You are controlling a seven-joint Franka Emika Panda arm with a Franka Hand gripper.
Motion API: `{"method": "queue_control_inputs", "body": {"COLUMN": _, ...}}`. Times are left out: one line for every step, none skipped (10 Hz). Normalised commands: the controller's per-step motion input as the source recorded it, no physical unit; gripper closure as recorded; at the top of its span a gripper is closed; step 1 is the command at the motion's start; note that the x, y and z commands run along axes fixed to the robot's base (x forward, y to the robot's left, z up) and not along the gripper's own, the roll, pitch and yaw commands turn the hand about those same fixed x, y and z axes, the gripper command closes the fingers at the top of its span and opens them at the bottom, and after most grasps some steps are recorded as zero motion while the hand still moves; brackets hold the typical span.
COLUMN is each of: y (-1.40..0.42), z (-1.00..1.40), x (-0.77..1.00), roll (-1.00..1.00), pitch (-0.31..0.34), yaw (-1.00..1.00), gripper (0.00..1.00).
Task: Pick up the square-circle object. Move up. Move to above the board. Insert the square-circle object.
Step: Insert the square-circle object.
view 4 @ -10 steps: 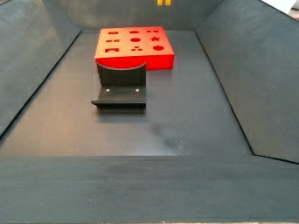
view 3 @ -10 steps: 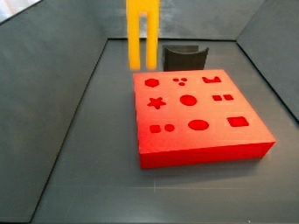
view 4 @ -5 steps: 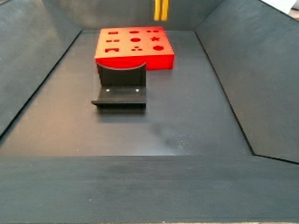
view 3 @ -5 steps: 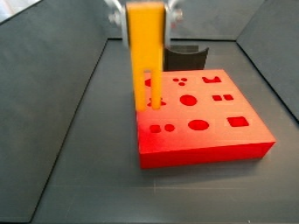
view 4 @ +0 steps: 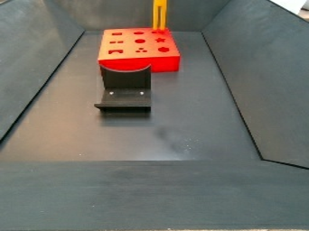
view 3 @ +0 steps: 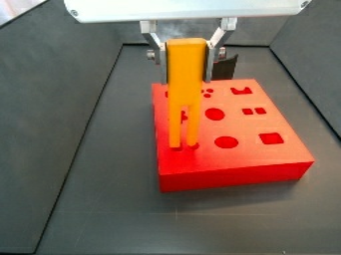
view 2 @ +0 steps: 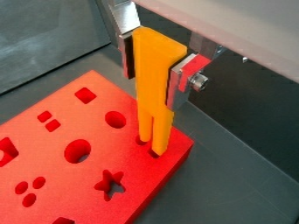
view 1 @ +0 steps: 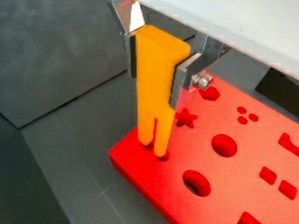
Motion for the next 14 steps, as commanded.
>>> {"method": "queue_control_inputs", "body": {"y": -0.01, "z": -0.19, "x": 0.07, "roll": 0.15, "pitch": -0.017, "yaw": 0.15, "gripper": 1.00}}
{"method": "queue_control_inputs", "body": {"y": 0.00, "z": -0.23, "x": 0.03, "roll": 0.13, "pitch": -0.043, "yaw": 0.15, "gripper": 1.00}}
{"method": "queue_control_inputs", "body": {"y": -0.06, "z": -0.25, "x": 0.11, "roll": 0.13, "pitch": -0.014, "yaw": 0.11, "gripper": 1.00}}
{"method": "queue_control_inputs", "body": {"y": -0.08, "z": -0.24, "x": 0.15, "roll": 0.13, "pitch": 0.000, "yaw": 0.07, "gripper": 1.00}}
{"method": "queue_control_inputs", "body": {"y": -0.08, "z": -0.25, "x": 0.16, "roll": 0.13, "pitch": 0.000, "yaw": 0.03, "gripper": 1.00}}
{"method": "queue_control_inputs", "body": {"y": -0.09, "z": -0.25, "x": 0.22, "roll": 0.14, "pitch": 0.000, "yaw": 0.04, "gripper": 1.00}}
{"method": "queue_control_inputs", "body": {"y": -0.11, "z": -0.27, "x": 0.26, "roll": 0.18, "pitch": 0.000, "yaw": 0.09, "gripper": 1.00}}
{"method": "queue_control_inputs", "body": {"y": -0.10, "z": -0.25, "x": 0.26, "roll": 0.23, "pitch": 0.016, "yaw": 0.13, "gripper": 1.00}}
{"method": "queue_control_inputs", "body": {"y": -0.10, "z": -0.24, "x": 0.19, "roll": 0.26, "pitch": 0.020, "yaw": 0.14, "gripper": 1.00}}
{"method": "queue_control_inputs", "body": {"y": -0.05, "z": -0.19, "x": 0.02, "roll": 0.33, "pitch": 0.011, "yaw": 0.18, "gripper": 1.00}}
{"method": "queue_control_inputs", "body": {"y": 0.00, "z": -0.16, "x": -0.03, "roll": 0.34, "pitch": 0.000, "yaw": 0.21, "gripper": 1.00}}
{"method": "queue_control_inputs", "body": {"y": 0.00, "z": -0.19, "x": -0.09, "roll": 0.27, "pitch": -0.007, "yaw": 0.28, "gripper": 1.00}}
{"method": "queue_control_inputs", "body": {"y": 0.00, "z": -0.19, "x": 0.00, "roll": 0.22, "pitch": 0.000, "yaw": 0.22, "gripper": 1.00}}
{"method": "queue_control_inputs", "body": {"y": 0.00, "z": -0.20, "x": 0.00, "roll": 0.14, "pitch": 0.000, "yaw": 0.03, "gripper": 1.00}}
